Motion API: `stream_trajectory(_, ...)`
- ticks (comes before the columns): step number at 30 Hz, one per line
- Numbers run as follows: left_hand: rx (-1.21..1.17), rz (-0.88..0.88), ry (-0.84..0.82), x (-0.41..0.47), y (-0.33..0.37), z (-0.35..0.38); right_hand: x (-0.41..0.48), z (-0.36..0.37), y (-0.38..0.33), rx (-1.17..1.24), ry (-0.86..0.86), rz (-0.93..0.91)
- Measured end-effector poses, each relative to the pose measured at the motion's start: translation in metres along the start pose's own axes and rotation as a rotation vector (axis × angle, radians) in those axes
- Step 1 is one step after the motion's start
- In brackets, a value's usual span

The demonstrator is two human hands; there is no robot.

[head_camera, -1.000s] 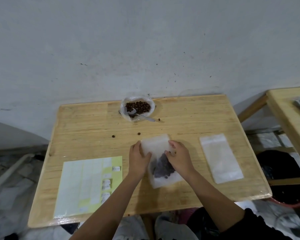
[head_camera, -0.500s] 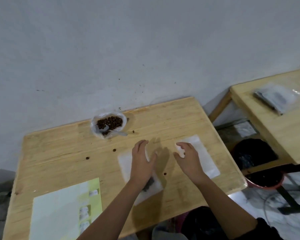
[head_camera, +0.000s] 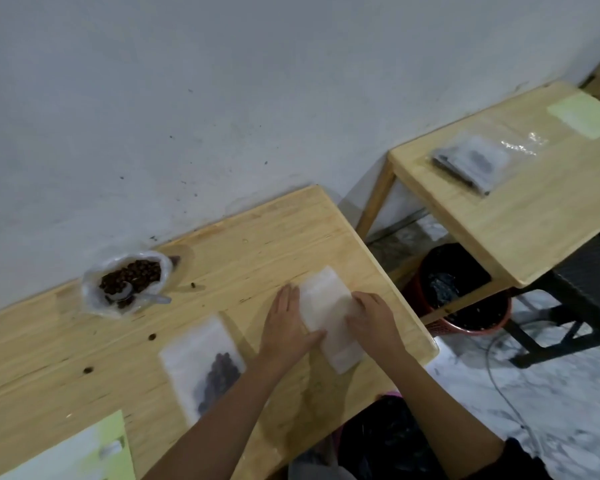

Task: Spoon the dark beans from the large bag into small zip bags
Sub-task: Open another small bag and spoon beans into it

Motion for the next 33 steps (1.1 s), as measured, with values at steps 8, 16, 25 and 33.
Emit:
stream_trajectory(8, 0.045, 0.025, 0.021, 0.0, 0.0, 0.004, -0.003, -0.005, 0.001, 0.123, 0.105, -0.03)
stream_trajectory(16, 0.093, 0.106, 0.06, 0.005, 0.003, -0.004, -0.002, -0.012, -0.006, 0.313, 0.094, -0.014)
stream_trajectory(25, -0.351, 0.202, 0.171, 0.003, 0.03, -0.079, -0.008, -0.054, -0.044, 0.351, 0.016, -0.146)
stream_trajectory(33, -0.748, 0.184, 0.322, -0.027, 0.031, -0.166, -0.022, -0.069, -0.11, 0.408, 0.076, -0.306)
Point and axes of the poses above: each hand's wrist, its own x-axis towards the middle knuckle, its own z-axis out of the palm, y = z × x, the point moved 5 cm from there along x, towards the middle knuckle, and after that the axes turned 13 degrees about z, right-handed, at the moved point
